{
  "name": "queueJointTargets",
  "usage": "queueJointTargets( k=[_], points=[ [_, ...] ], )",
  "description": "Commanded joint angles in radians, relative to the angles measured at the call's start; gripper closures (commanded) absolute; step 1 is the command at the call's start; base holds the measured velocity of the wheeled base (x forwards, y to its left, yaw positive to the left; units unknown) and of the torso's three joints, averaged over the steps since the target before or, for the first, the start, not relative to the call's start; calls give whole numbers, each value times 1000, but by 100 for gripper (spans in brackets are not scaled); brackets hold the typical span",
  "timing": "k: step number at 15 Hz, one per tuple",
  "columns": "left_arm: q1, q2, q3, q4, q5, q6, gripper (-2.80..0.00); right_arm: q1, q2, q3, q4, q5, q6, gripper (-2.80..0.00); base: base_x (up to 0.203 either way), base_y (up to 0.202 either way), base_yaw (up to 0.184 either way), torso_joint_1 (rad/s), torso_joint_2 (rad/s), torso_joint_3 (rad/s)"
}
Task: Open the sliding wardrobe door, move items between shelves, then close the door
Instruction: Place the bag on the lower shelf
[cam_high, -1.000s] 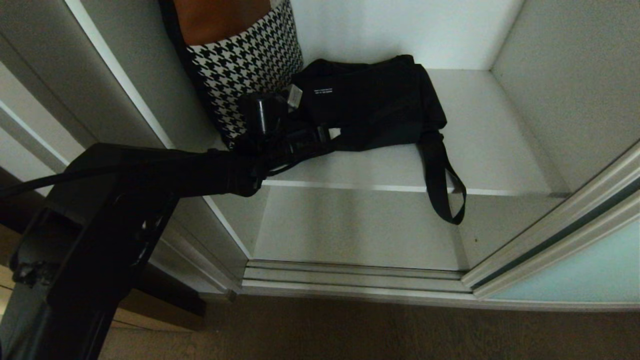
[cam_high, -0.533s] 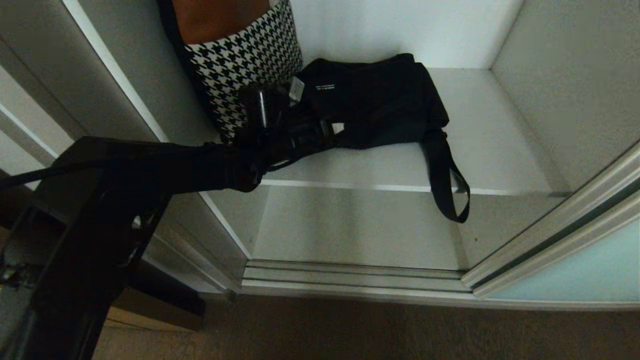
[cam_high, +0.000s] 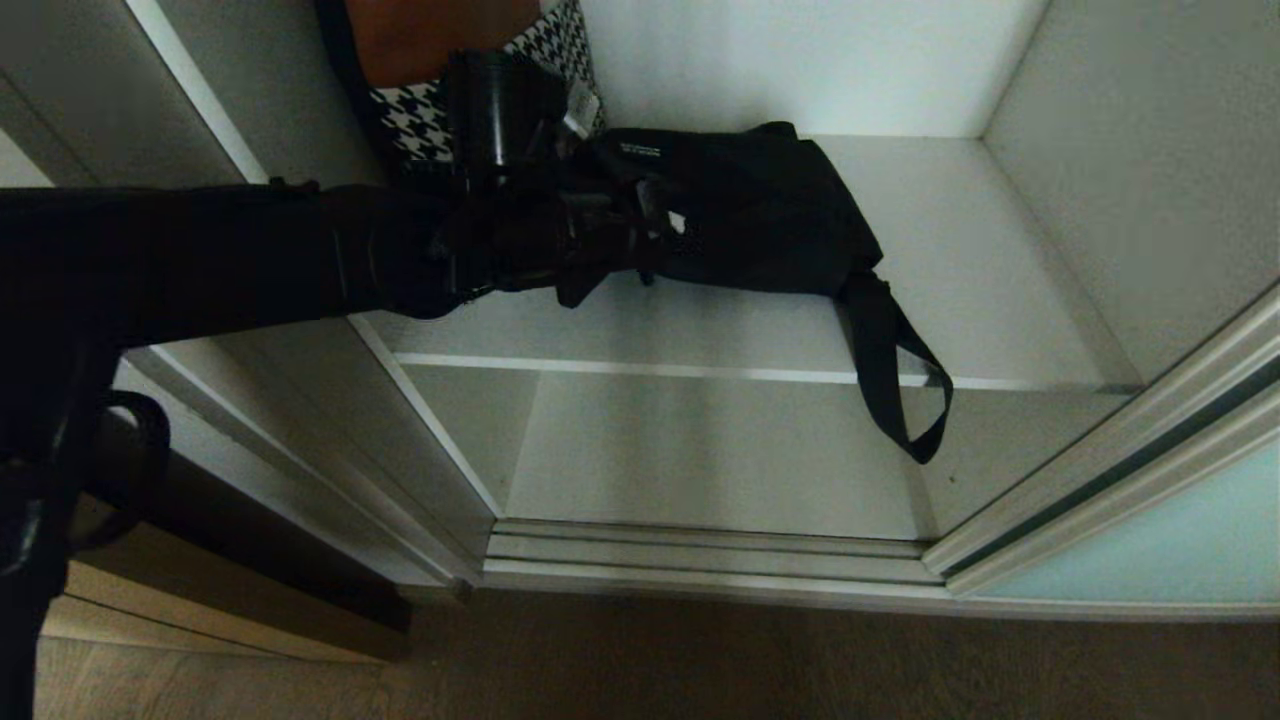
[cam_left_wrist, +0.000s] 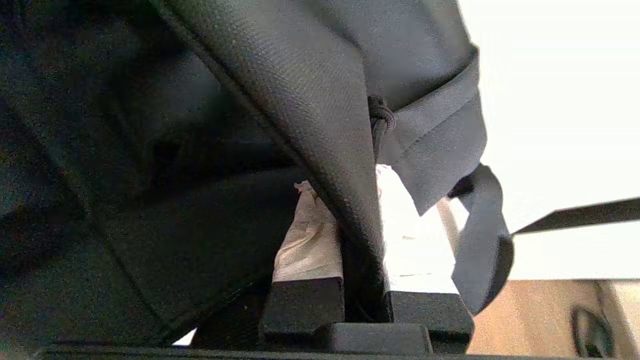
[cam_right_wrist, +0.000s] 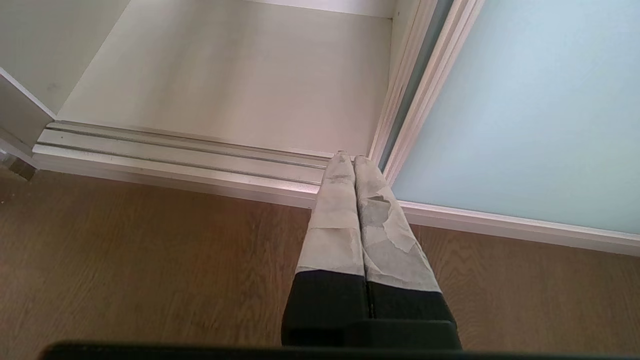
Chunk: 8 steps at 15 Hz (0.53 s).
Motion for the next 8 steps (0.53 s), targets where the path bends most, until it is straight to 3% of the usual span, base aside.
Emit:
queueJointTargets(
  k=[1, 3, 6, 8],
  points=[
    [-55, -75, 1, 37, 47, -3, 0, 1, 0, 0, 0, 0, -1, 0, 0, 0, 0, 0, 0, 0],
    [-103, -116, 1, 77, 123, 9, 0, 1, 0, 0, 0, 0, -1, 0, 0, 0, 0, 0, 0, 0],
    [-151, -158, -8, 82, 179, 90, 0, 1, 0, 0, 0, 0, -1, 0, 0, 0, 0, 0, 0, 0],
    [-166, -186, -10, 88, 225, 109, 0, 1, 0, 0, 0, 0, -1, 0, 0, 0, 0, 0, 0, 0]
  ],
)
